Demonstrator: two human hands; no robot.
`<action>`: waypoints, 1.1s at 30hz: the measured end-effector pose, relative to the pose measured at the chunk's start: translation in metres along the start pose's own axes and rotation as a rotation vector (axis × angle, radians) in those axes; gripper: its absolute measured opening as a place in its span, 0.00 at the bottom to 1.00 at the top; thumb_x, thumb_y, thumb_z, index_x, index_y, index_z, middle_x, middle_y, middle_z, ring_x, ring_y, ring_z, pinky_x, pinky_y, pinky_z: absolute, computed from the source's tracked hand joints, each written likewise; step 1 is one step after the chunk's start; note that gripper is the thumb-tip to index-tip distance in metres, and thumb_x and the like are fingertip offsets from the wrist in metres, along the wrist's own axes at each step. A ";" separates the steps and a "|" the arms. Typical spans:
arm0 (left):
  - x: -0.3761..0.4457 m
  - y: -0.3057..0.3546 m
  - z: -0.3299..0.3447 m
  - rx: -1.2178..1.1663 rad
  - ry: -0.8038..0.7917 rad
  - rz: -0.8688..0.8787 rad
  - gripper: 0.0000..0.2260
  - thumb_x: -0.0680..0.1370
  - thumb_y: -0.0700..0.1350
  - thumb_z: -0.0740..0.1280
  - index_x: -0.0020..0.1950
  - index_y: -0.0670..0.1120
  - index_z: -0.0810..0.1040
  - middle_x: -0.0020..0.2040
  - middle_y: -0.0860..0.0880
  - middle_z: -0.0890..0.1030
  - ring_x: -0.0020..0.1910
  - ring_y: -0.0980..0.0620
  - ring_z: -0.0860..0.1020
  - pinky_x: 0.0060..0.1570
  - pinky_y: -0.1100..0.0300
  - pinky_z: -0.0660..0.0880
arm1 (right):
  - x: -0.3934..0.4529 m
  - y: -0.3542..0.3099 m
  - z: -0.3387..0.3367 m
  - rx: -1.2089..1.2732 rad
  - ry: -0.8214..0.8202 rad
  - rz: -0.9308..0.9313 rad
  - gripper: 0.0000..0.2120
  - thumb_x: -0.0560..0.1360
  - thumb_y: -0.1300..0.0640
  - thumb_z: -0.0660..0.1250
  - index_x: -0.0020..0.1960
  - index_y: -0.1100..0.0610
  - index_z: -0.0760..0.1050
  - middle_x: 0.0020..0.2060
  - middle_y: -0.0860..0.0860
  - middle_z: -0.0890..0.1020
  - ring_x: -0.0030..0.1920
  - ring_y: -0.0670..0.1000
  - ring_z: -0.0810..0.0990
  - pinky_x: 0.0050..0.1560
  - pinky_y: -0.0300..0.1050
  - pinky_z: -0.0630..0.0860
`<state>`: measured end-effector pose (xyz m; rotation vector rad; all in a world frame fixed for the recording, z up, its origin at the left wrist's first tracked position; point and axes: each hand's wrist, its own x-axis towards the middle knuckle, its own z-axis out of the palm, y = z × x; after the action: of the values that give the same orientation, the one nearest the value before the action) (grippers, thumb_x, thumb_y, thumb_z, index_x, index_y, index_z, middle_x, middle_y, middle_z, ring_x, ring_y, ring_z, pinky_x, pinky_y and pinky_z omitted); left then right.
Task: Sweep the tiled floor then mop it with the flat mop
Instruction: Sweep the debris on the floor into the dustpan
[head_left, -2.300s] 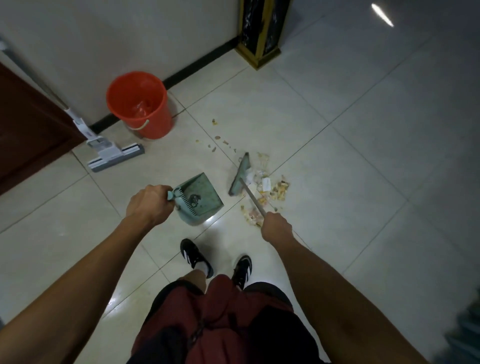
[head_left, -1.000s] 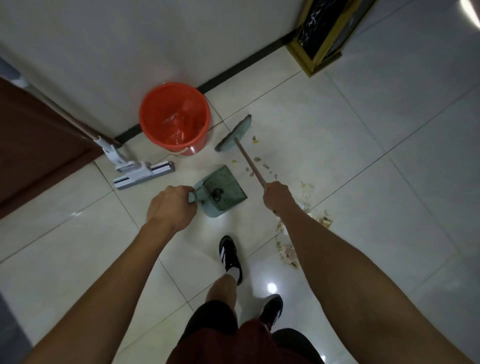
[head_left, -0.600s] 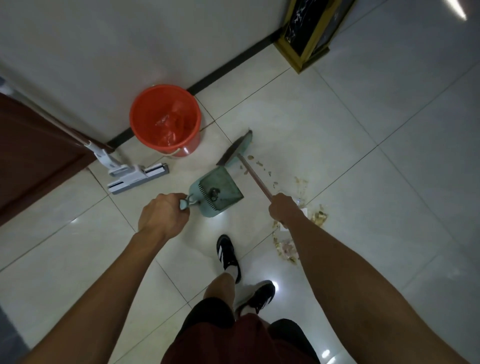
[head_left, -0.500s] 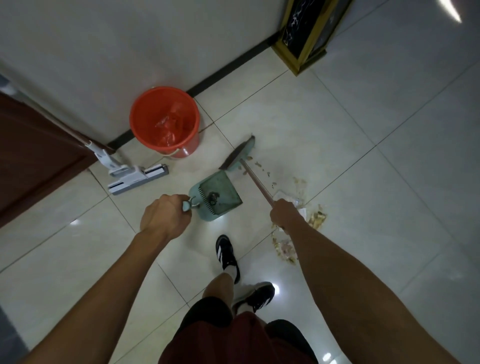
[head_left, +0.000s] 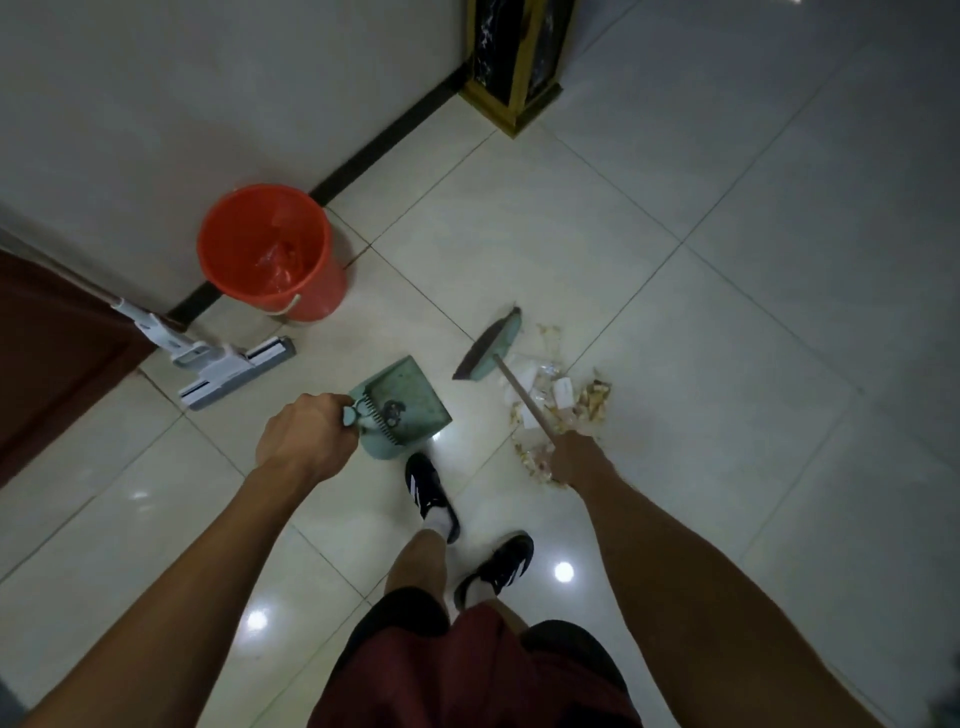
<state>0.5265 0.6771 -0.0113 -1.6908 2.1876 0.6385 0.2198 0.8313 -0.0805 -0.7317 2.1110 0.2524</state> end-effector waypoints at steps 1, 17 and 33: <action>-0.004 0.007 0.002 0.008 -0.003 0.013 0.07 0.74 0.50 0.65 0.48 0.54 0.81 0.43 0.46 0.82 0.41 0.41 0.80 0.40 0.53 0.78 | -0.007 0.013 0.003 0.004 0.000 0.007 0.14 0.79 0.59 0.62 0.64 0.62 0.75 0.55 0.57 0.82 0.55 0.58 0.82 0.55 0.51 0.80; -0.030 0.109 -0.010 0.159 0.044 0.280 0.06 0.73 0.48 0.67 0.48 0.51 0.82 0.45 0.43 0.83 0.43 0.39 0.81 0.39 0.54 0.77 | -0.078 0.139 0.024 0.149 0.110 0.102 0.13 0.76 0.57 0.62 0.58 0.59 0.76 0.51 0.55 0.81 0.50 0.57 0.83 0.52 0.50 0.80; 0.103 0.096 -0.089 0.174 -0.073 0.387 0.04 0.76 0.49 0.66 0.42 0.51 0.77 0.42 0.44 0.82 0.41 0.39 0.81 0.40 0.52 0.79 | 0.001 0.006 -0.044 0.381 0.158 0.148 0.13 0.79 0.56 0.60 0.59 0.61 0.78 0.49 0.57 0.83 0.46 0.58 0.84 0.47 0.52 0.83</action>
<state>0.4098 0.5652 0.0293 -1.1513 2.4570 0.5694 0.1863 0.8166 -0.0551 -0.3800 2.2757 -0.1326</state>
